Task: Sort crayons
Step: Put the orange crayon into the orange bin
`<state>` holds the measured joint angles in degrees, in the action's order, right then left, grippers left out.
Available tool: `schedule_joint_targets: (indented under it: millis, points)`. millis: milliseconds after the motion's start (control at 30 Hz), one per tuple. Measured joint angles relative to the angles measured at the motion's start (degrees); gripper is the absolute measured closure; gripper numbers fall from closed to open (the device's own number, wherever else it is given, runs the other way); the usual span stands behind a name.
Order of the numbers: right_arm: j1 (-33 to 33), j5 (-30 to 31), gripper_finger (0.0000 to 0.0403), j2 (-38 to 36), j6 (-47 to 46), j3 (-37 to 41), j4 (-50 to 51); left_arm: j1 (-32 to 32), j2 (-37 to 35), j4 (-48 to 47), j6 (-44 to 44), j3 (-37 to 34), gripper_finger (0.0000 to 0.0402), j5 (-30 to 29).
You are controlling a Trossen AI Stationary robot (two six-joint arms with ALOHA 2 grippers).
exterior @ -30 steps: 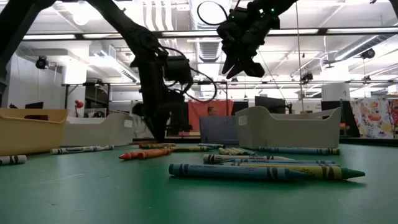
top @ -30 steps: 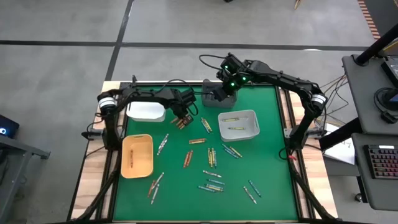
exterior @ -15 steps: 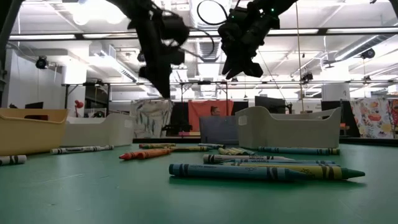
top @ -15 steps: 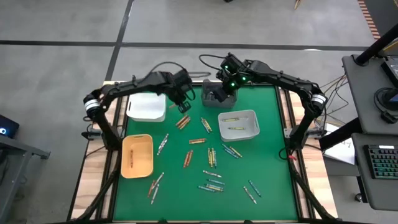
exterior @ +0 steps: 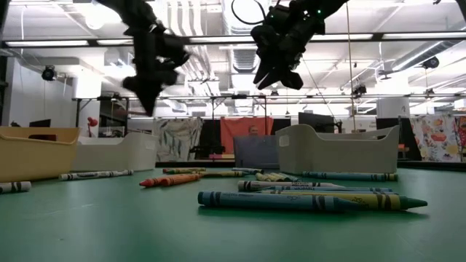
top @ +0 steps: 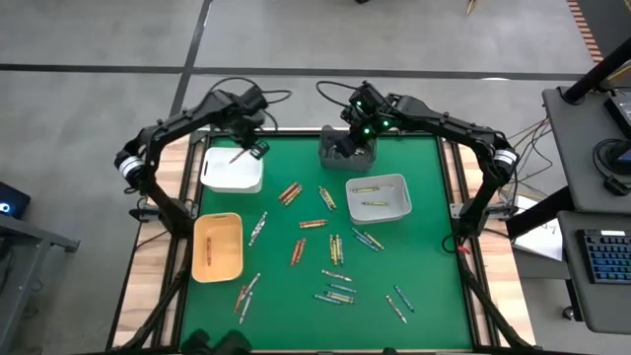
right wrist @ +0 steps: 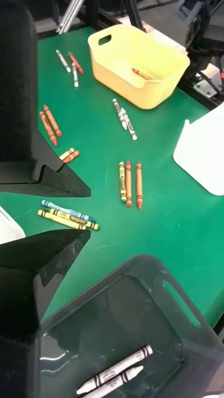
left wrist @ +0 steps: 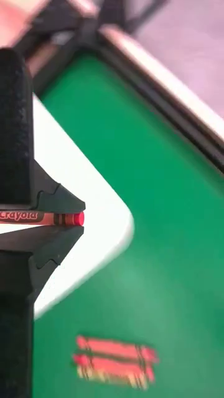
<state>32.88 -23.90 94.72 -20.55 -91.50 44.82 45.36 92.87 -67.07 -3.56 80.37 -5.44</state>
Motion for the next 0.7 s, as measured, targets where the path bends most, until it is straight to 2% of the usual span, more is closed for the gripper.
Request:
schedule_joint_targets:
  millis: [167,433,700]
  points:
    - [0.00,0.00,0.0321,0.00,-1.81,0.00,-0.62,4.21,-4.43,-0.37,-5.90,-7.90,0.0402,-0.01]
    - [0.00,0.00,0.0321,0.00,-1.97,0.00,-1.22,4.53,-13.30,1.83,-15.78,-18.49,0.0397,0.08]
    - [0.00,0.02,0.0321,0.00,-1.97,0.00,-2.98,4.13,-22.33,3.28,-16.71,-20.06,0.0396,0.14]
